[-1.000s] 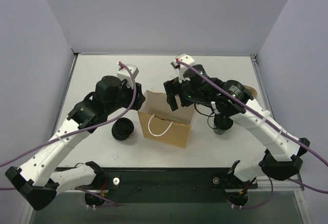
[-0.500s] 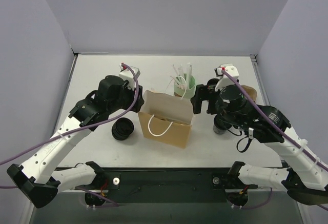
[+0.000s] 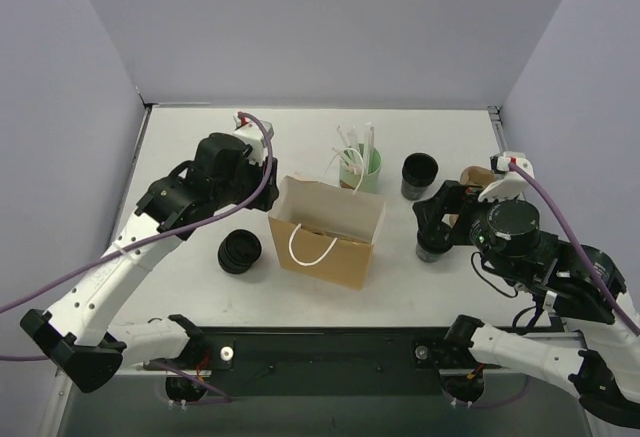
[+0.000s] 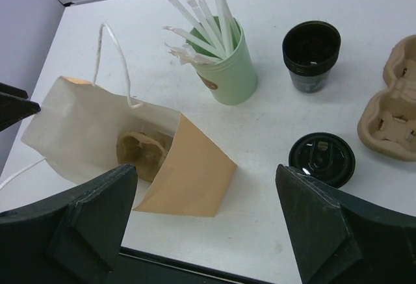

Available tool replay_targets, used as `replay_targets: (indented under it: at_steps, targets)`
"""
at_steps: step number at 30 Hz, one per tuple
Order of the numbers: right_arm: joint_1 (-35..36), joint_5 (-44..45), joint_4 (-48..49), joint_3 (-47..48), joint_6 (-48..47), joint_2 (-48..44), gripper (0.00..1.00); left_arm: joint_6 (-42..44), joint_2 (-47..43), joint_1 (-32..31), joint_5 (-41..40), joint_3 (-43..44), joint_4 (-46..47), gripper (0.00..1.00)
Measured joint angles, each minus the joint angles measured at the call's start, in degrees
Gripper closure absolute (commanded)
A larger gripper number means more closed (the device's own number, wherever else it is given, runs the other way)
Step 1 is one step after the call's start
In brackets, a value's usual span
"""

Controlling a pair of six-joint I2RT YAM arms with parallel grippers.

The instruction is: Pack the takeout coffee

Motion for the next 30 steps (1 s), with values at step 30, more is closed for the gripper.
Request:
replay_targets:
  at_steps: [30]
  targets:
    - [0.1,-1.7,-14.6,3.5,14.4,14.3,0.12,0.1,9.0,0.0,-0.5,-0.7,5.6,0.78]
